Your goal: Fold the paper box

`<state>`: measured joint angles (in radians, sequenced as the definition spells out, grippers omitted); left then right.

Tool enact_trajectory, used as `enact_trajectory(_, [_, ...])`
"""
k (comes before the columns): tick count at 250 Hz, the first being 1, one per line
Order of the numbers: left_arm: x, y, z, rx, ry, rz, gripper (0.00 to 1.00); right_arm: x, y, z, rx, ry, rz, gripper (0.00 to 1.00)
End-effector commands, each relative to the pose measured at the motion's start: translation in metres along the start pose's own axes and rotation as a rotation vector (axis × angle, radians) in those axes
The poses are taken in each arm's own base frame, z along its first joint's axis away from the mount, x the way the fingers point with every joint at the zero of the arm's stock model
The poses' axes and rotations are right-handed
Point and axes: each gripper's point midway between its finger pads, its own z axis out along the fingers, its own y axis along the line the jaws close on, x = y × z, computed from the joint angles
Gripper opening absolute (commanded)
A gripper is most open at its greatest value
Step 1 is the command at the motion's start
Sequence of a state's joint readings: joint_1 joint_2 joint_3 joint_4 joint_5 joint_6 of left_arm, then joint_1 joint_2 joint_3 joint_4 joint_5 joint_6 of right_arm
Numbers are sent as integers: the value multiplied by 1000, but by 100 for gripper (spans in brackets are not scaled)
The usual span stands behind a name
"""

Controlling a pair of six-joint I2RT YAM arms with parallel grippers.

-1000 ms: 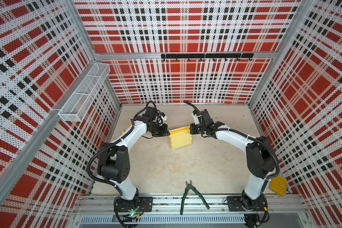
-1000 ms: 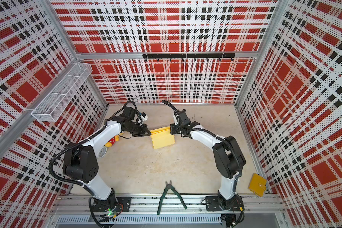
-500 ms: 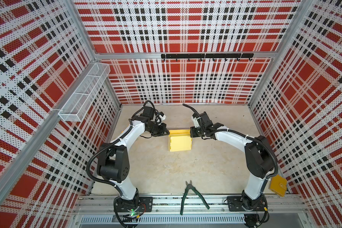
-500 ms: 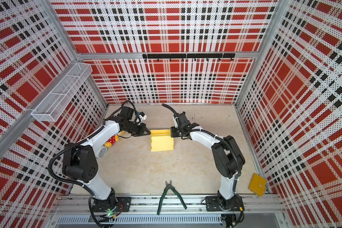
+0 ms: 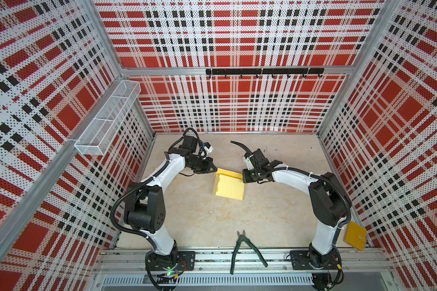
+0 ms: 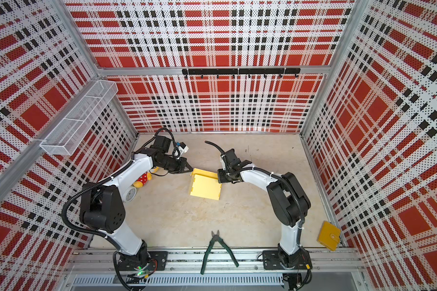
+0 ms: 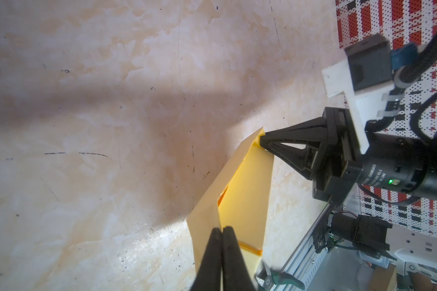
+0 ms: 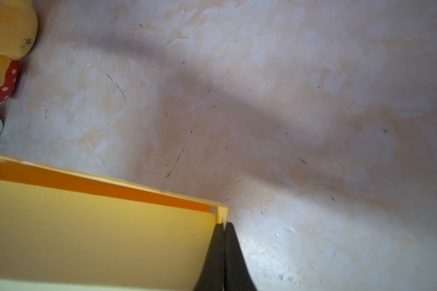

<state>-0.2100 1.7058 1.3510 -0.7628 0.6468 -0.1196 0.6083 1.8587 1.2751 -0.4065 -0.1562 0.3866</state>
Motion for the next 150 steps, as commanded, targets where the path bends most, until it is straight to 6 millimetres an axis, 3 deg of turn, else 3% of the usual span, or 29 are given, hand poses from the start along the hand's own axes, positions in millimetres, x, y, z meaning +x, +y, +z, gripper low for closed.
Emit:
enact_trajectory(1, [-13,-3,-2,-15,-32,53,7,-13,9,-13,-15,-58,-17,0])
enact_trajectory(150, [-13,5,-1,-81,-29,113,8,-37,19,-40,-23,-238,-70,0])
